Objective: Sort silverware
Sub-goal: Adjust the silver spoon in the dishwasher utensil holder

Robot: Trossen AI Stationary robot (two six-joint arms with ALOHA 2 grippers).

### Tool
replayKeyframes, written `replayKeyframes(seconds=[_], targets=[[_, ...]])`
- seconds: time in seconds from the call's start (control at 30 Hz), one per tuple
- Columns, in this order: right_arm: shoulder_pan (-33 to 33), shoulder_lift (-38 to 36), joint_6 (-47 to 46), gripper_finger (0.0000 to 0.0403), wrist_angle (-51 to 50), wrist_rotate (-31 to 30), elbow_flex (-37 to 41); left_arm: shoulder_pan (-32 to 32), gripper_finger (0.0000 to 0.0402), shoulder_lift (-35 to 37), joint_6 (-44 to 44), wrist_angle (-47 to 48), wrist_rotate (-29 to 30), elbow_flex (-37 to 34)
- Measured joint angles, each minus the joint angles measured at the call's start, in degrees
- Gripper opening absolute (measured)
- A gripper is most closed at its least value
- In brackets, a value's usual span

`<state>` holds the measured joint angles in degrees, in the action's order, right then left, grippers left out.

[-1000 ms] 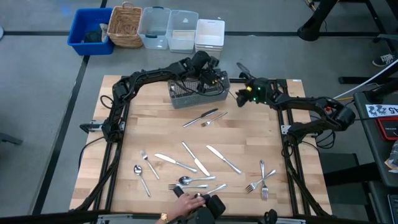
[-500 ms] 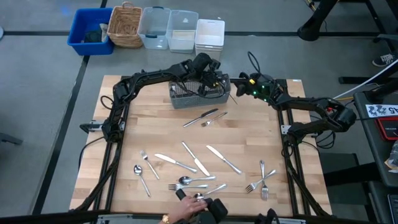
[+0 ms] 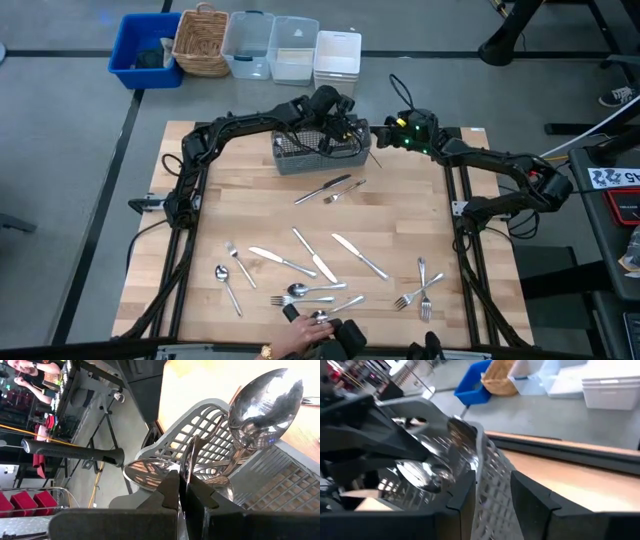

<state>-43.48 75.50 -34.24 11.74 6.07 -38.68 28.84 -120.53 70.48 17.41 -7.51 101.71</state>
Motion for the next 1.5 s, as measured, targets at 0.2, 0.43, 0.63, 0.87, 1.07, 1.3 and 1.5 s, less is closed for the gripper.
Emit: replayKeyframes(seconds=[0.2,0.43,0.63,0.87,1.07,1.3,1.5], targets=[[0.0,0.0,-0.4,0.0124,-1.2,0.6,-0.2,0.0,0.0001,0.0,0.0,0.0,0.0,0.0],[3.7,0.0,-1.9,0.0124,-1.2,-0.6,-0.2,0.0,0.0001,0.0,0.0,0.0,0.0,0.0],[6.1,1.3,-1.9,0.0124,-1.2,-6.2,-0.2,0.0,0.0001,0.0,0.0,0.0,0.0,0.0],[6.0,4.9,-1.9,0.0124,-0.3,-6.1,-0.3,0.0,0.0001,0.0,0.0,0.0,0.1,0.0],[6.1,5.5,-1.6,0.0102,1.2,-6.3,-0.3,0.0,0.0001,0.0,1.4,-0.4,0.1,0.0],[6.0,5.5,-1.0,0.0014,2.1,-7.5,-0.3,-0.1,0.0001,0.2,3.4,-3.9,1.9,-0.3],[6.0,5.5,-1.3,0.0026,2.1,-7.3,-0.3,-0.1,0.0001,0.5,9.4,-4.3,3.0,-0.3]])
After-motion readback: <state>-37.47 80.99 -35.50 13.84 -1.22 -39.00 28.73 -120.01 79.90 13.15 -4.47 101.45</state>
